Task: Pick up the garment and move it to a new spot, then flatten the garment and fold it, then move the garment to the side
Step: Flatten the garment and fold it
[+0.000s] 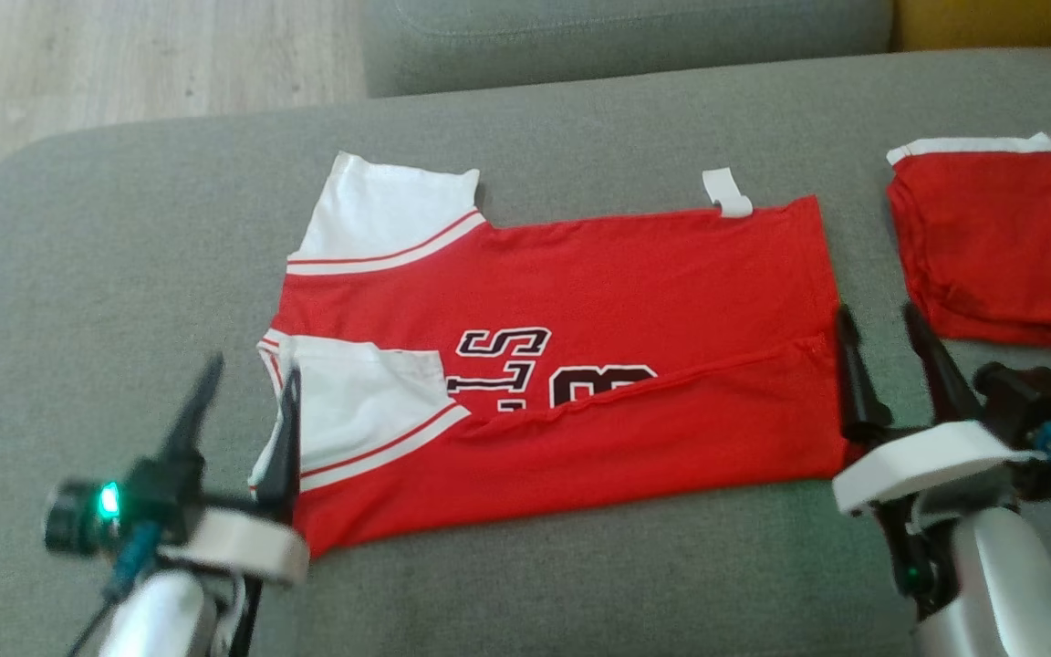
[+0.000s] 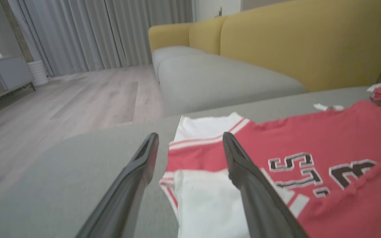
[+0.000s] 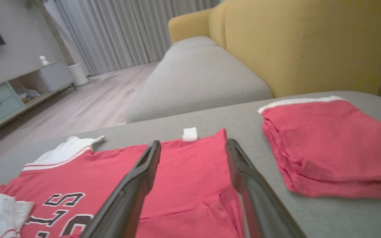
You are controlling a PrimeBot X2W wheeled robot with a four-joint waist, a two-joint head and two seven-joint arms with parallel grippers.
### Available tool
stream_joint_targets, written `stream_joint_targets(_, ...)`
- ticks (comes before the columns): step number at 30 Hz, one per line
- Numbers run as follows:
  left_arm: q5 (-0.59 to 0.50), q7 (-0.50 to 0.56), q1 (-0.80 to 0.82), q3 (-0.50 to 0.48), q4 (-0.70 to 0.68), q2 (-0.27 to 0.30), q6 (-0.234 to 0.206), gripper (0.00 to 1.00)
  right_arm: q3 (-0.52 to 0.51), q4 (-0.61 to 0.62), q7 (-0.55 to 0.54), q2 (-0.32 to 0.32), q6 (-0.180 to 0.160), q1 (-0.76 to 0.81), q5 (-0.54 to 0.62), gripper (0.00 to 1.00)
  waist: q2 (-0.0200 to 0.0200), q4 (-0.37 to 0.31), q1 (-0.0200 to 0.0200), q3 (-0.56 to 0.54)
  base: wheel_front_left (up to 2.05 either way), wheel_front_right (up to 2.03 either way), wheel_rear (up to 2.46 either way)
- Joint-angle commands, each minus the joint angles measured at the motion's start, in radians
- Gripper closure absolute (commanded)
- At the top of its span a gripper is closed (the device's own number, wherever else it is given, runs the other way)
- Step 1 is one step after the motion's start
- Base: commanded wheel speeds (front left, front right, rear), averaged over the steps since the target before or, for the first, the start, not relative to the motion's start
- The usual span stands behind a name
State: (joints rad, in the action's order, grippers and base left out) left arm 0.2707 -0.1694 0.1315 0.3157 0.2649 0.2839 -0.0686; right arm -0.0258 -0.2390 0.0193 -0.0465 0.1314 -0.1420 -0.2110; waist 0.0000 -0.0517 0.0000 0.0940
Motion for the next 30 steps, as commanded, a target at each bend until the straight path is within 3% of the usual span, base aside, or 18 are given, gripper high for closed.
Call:
stream_joint_targets(1, 0.003, -0.051, 0.096, -0.062, -0.057, 0.007, -0.012, 0.00, 0.053, 0.045, 0.061, -0.004, -0.001, -0.052, -0.006, 0.00, 0.0000, -0.007, 0.0000, 0.015, 0.00, 0.00, 0.00)
stream_joint_targets(6, -0.006, -0.082, 0.195, -0.080, -0.086, 0.013, 0.008, 0.00, 0.099, 0.066, 0.151, -0.004, -0.001, -0.072, -0.038, 0.00, 0.0000, -0.026, 0.0000, 0.064, 0.00, 0.00, 0.00)
stream_joint_targets(9, -0.031, -0.061, 0.287, -0.050, -0.063, 0.052, 0.063, 0.00, 0.117, 0.083, 0.174, -0.004, -0.001, -0.091, -0.034, 0.00, 0.0000, -0.041, 0.0000, 0.114, 0.00, 0.00, 0.00)
stream_joint_targets(10, -0.031, -0.061, 0.287, -0.050, -0.063, 0.052, 0.063, 0.00, 0.117, 0.083, 0.174, -0.004, -0.001, -0.091, -0.034, 0.00, 0.0000, -0.041, 0.0000, 0.114, 0.00, 0.00, 0.00)
stream_joint_targets(14, -0.035, 0.048, 0.460, -0.021, 0.006, 0.121, 0.151, 0.00, 0.131, 0.117, 0.200, -0.004, -0.001, -0.123, -0.043, 0.00, 0.0000, -0.064, 0.0000, 0.205, 0.00, 0.00, 0.00)
stream_joint_targets(17, -0.006, 0.147, 0.596, 0.000, 0.086, 0.167, 0.185, 0.00, 0.148, 0.133, 0.212, -0.004, -0.001, -0.143, -0.054, 0.00, 0.0000, -0.087, 0.0000, 0.268, 0.00, 0.00, 0.00)
stream_joint_targets(21, 0.087, 0.299, 0.739, 0.073, 0.209, 0.222, 0.198, 0.00, 0.179, 0.145, 0.226, -0.004, -0.001, -0.166, -0.069, 0.00, 0.0000, -0.125, 0.0000, 0.338, 0.00, 0.00, 0.00)
stream_joint_targets(24, 0.236, 0.403, 0.836, 0.165, 0.282, 0.276, 0.199, 0.00, 0.187, 0.149, 0.236, -0.004, -0.001, -0.180, -0.085, 0.00, 0.0000, -0.152, 0.0000, 0.387, 0.00, 0.00, 0.00)
stream_joint_targets(30, 0.382, 0.470, 0.923, 0.217, 0.379, 0.310, 0.199, 0.00, 0.210, 0.155, 0.242, -0.004, -0.001, -0.191, -0.115, 0.00, 0.0000, -0.175, 0.0000, 0.430, 0.00, 0.00, 0.00)
